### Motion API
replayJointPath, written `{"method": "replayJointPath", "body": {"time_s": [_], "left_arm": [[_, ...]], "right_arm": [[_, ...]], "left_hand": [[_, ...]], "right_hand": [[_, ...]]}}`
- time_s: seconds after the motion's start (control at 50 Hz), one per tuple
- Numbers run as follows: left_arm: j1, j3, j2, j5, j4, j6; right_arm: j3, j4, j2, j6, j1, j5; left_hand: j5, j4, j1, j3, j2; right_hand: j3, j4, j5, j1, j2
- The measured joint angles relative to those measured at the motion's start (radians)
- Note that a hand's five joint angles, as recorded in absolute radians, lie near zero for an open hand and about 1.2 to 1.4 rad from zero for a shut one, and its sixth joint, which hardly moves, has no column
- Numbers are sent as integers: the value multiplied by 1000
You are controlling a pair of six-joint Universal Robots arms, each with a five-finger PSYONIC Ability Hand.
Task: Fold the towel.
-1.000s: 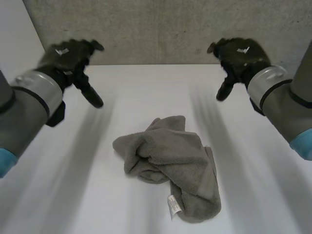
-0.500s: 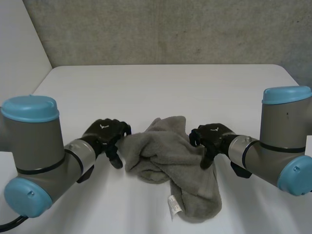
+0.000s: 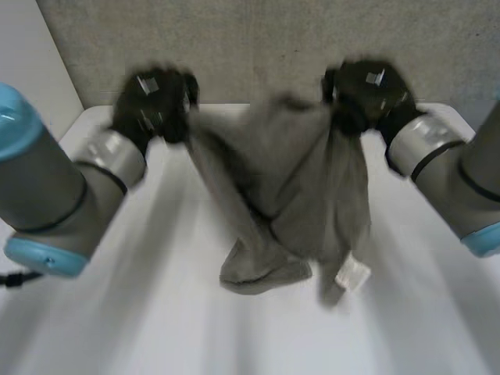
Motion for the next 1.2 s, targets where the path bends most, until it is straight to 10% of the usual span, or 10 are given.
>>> {"method": "replayJointPath", "body": {"time_s": [0.22,0.48,0.62,0.94,1.2], "left_arm": [[-14,-180,238,-106,296,-1],[-18,-623,268,74,290,30],[-6,-736,241,113,229,133],[-27,-727,254,114,116,209],[-27,-732,247,112,119,207]], "right_arm": [[158,-197,-177,15,-2,-37],[372,206,-109,-551,-64,-261],[402,438,-43,-787,-110,-271],[229,479,-93,-427,-127,-270],[103,482,86,-432,-108,-256]], "left_hand": [[0,0,3,1,4],[6,0,4,3,4],[6,0,4,3,4],[6,0,4,3,4],[6,0,9,4,4]], "right_hand": [[0,0,9,1,11],[-17,-20,-8,-12,3],[-514,-519,-508,-508,-483],[-824,-836,-845,-817,-789],[-824,-836,-845,-817,-789]]}}
